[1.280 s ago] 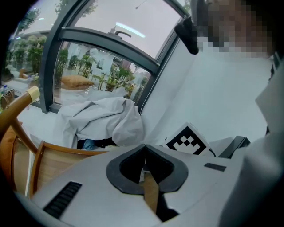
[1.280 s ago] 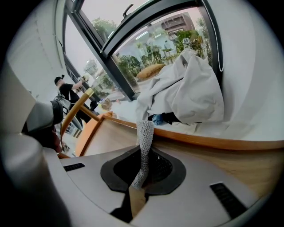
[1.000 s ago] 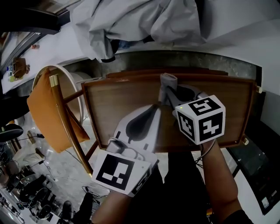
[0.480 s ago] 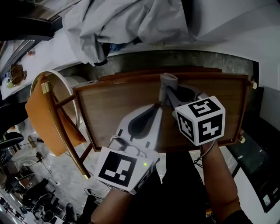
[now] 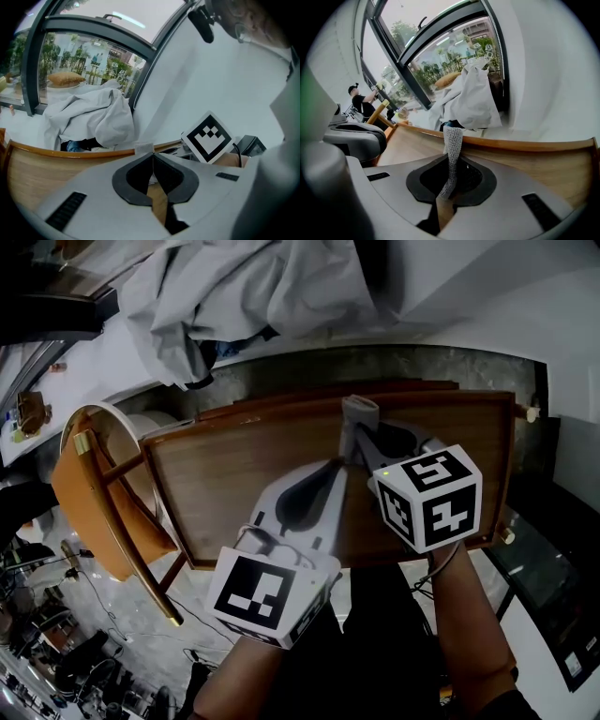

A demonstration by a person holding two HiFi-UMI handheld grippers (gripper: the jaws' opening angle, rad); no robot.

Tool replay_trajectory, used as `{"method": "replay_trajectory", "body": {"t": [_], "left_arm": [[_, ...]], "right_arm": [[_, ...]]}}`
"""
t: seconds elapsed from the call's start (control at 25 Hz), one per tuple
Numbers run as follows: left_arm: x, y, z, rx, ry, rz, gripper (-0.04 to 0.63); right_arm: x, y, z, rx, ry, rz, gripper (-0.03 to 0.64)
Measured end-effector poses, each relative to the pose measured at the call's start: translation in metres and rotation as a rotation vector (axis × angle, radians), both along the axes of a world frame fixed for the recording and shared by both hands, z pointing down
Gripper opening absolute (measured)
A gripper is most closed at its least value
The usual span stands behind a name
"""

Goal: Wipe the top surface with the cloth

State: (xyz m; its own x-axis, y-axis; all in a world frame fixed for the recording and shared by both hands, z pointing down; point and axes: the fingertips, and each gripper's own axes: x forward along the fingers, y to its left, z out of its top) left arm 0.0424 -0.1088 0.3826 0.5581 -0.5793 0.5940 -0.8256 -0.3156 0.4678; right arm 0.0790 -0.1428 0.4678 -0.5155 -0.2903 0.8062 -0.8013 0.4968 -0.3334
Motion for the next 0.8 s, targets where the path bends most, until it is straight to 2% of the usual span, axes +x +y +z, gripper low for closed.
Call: {"method": "replay_trajectory", "body": {"t": [0.8], "left_arm": [[0.045, -0.019, 0.014, -0.022, -0.015, 0.010, 0.012]], "right_arm": [[0.075, -0.008, -0.003, 0.018, 0.033, 0.068, 0.037]]}}
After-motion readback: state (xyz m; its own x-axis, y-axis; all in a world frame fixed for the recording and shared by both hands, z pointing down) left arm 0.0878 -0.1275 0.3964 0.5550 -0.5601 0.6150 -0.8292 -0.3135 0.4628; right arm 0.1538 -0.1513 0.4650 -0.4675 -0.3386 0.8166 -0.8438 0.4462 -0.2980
